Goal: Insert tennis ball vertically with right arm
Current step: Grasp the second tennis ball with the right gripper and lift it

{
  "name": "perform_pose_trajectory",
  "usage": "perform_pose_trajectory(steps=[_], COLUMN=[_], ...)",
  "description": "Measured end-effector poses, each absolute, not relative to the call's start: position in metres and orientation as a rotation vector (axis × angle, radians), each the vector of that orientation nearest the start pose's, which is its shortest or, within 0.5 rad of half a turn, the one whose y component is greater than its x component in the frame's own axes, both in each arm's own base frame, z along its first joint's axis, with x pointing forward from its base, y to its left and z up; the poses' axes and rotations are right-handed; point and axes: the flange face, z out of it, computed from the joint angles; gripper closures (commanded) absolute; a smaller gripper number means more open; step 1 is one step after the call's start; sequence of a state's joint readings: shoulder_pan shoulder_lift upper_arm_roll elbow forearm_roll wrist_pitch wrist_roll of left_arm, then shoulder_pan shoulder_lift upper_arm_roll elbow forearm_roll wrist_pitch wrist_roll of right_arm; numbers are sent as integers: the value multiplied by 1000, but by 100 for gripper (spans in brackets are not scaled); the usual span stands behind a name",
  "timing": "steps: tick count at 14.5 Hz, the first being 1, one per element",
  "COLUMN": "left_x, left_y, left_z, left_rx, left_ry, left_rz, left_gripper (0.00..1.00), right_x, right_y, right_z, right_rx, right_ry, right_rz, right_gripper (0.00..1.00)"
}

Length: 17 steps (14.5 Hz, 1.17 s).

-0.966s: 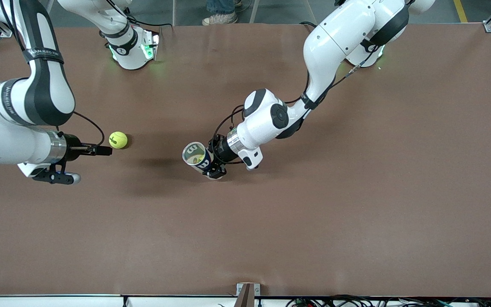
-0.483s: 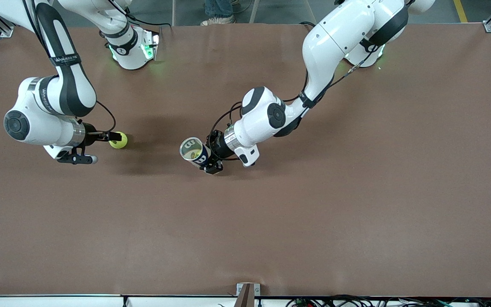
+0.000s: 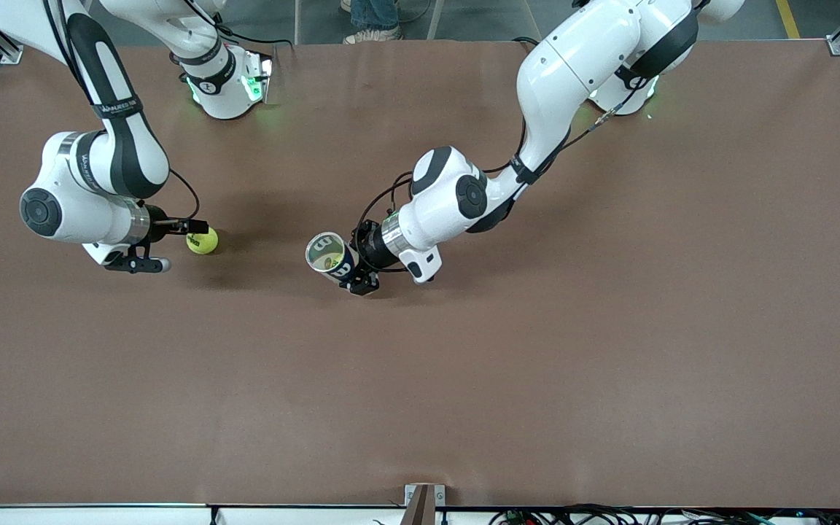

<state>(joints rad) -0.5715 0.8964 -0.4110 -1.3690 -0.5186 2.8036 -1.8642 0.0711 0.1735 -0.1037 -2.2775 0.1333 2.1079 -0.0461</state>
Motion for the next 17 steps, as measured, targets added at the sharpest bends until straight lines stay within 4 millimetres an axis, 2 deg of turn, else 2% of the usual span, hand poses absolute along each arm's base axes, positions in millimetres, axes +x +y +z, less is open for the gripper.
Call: perform_pose_trajectory(steps=[7,13,15,17], left_x=[524,527,526,524], left_y=[-573,-567,-568,-570], left_z=[261,259,260,260], left_rx=[1718,1690,1690,1693], left_ry=[1748,1708,1705,1700], left_rz=[-636,-701,-705,-711], left_gripper=[25,25,25,25], right_x=[484,486,486,486], right_y=[-13,-14,-14,-14], right_z=[204,186,186,186], right_rx=[-3018,-3032,-3031,-3031], right_ry=[131,134,133,132], right_rz=[527,505,506,506], right_gripper=[0,0,6,17])
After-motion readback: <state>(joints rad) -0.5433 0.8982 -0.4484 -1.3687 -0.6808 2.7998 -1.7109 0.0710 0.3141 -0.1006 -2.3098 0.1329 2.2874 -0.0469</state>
